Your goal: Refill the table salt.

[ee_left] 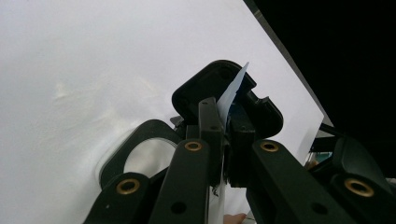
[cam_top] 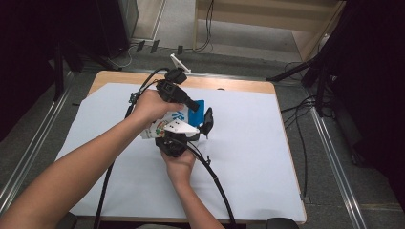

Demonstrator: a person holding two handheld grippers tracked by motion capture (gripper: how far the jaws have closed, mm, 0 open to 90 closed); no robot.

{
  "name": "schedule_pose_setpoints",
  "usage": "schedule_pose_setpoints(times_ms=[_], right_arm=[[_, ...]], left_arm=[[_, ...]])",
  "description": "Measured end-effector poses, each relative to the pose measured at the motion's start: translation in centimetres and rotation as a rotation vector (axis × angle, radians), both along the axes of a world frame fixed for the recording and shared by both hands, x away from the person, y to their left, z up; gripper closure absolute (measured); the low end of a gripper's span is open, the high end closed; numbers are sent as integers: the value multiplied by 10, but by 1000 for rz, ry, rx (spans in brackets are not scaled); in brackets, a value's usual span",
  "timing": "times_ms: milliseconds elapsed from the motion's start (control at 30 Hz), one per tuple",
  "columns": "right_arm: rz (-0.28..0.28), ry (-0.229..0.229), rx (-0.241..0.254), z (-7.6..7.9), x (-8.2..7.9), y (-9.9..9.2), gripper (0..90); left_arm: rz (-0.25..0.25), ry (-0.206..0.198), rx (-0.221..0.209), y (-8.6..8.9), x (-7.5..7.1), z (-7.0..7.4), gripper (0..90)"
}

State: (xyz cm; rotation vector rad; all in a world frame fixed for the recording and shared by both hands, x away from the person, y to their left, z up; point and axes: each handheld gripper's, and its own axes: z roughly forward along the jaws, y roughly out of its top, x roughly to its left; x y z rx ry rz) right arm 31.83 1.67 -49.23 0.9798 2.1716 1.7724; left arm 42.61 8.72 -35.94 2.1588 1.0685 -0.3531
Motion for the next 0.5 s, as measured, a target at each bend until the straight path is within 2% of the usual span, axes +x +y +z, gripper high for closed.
schedule_pose_setpoints(times_ms=[300,400,500], right_arm=[[3,-4,0,1,0,0,900],[-1,-10,-11,0,0,-1,900],[-1,9,-8,-2,3,-2,900]], left_arm=[[9,8,-2,0,1,2,890],[18,4,-31,2,0,4,891],[8,5,-19,2,0,3,891]])
